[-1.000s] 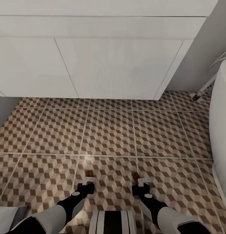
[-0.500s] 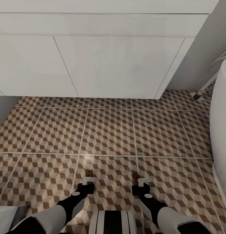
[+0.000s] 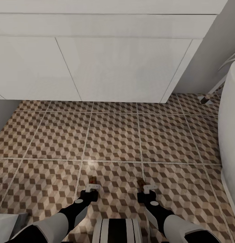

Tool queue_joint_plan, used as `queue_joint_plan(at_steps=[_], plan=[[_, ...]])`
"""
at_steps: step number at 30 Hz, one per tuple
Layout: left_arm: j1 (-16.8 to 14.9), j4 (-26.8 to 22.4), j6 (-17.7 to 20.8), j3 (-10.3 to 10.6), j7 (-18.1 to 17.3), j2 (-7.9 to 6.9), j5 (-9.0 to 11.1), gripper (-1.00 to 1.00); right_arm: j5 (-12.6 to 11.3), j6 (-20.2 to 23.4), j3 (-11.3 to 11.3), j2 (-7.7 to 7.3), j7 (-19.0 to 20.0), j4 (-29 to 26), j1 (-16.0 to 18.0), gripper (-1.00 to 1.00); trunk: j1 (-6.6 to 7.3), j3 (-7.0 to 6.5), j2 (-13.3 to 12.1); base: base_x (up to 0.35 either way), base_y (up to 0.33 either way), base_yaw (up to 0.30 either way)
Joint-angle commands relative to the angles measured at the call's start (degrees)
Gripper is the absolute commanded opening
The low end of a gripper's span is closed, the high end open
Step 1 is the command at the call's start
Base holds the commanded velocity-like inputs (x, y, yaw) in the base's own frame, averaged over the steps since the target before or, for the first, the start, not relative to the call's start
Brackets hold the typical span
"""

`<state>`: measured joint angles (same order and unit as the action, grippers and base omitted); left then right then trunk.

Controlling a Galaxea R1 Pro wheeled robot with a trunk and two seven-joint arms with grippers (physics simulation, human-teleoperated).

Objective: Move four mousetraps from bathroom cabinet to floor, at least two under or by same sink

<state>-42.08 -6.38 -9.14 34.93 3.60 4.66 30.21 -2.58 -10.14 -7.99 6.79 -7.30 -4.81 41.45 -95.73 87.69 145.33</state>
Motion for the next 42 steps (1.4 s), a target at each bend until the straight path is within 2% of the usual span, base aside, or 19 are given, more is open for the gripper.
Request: queue_joint_plan(at_steps=[1,16,23,31,42], plan=[[0.0,0.0,-0.2,0.6,0.1,-0.05,0.2,-1.0,-0.2,-0.2,-0.5,0.03,-0.3,0.0,0.0,-1.0,0.01,0.03,0.0,0.0,0.0,0.0],[-0.1,0.0,-0.6,1.4,-0.8,-0.78,0.2,-1.0,-0.1,-0.1,-0.7,0.06,-0.3,-0.7,0.0,-1.0,0.01,0.03,0.0,0.0,0.0,0.0],[-0.2,-0.5,-2.1,1.1,0.4,-0.88,0.7,-1.0,-0.1,0.0,-0.7,0.08,-0.3,-2.2,0.1,-1.0,0.01,0.03,0.0,0.0,0.0,0.0],[-4.3,-2.7,3.4,1.0,0.6,-1.63,1.0,-1.0,0.2,0.5,-0.8,-0.09,-0.3,-4.6,0.2,-1.0,0.01,0.03,0.0,0.0,0.0,0.0],[-5.7,-3.2,4.7,1.4,-0.4,-1.21,0.5,-1.0,-0.2,1.5,-0.8,0.01,-0.9,-5.9,1.1,-1.0,0.01,0.03,0.0,0.0,0.0,0.0]])
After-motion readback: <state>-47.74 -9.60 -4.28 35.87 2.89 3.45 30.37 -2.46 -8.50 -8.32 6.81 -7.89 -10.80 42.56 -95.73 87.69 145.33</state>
